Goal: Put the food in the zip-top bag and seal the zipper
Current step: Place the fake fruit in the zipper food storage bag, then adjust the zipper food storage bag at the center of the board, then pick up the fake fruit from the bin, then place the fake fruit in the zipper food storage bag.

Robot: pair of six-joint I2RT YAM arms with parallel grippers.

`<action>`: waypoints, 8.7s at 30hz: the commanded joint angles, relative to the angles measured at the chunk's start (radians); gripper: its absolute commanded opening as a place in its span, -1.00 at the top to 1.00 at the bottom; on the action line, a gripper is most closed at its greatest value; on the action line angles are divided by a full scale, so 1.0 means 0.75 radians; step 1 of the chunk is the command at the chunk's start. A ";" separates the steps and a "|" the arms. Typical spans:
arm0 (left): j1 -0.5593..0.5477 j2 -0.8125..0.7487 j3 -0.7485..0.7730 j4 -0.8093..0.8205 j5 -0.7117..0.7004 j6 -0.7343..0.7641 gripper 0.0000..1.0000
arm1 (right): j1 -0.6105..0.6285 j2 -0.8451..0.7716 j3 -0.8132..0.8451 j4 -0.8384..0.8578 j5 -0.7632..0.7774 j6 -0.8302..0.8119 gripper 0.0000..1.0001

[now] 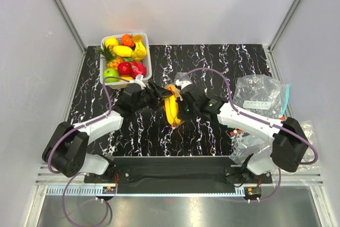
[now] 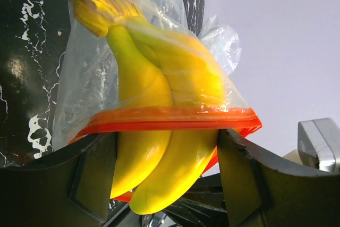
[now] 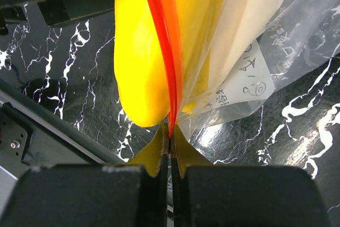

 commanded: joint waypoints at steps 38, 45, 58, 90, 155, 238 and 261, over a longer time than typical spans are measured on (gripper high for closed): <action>-0.060 -0.150 -0.001 0.085 -0.195 -0.314 0.26 | 0.044 -0.086 0.029 -0.060 -0.006 -0.065 1.00; -0.079 -0.082 0.086 -0.041 -0.267 -0.100 0.25 | 0.044 -0.102 0.061 -0.068 -0.012 -0.071 1.00; -0.181 -0.092 0.298 -0.367 -0.371 0.232 -0.31 | 0.044 -0.131 0.250 -0.170 -0.004 -0.145 1.00; -0.220 -0.203 0.514 -1.057 -0.400 0.793 -0.66 | -0.067 -0.133 0.358 -0.289 0.239 -0.038 1.00; -0.132 0.312 1.151 -1.239 0.158 1.036 0.43 | -0.224 -0.331 0.336 -0.463 0.264 -0.018 1.00; 0.298 -0.098 0.841 -0.955 0.049 1.024 0.37 | -0.224 -0.276 0.356 -0.387 0.149 -0.104 1.00; -0.434 -0.287 0.493 -0.683 -0.091 0.840 0.40 | -0.224 -0.278 0.395 -0.422 0.160 -0.067 1.00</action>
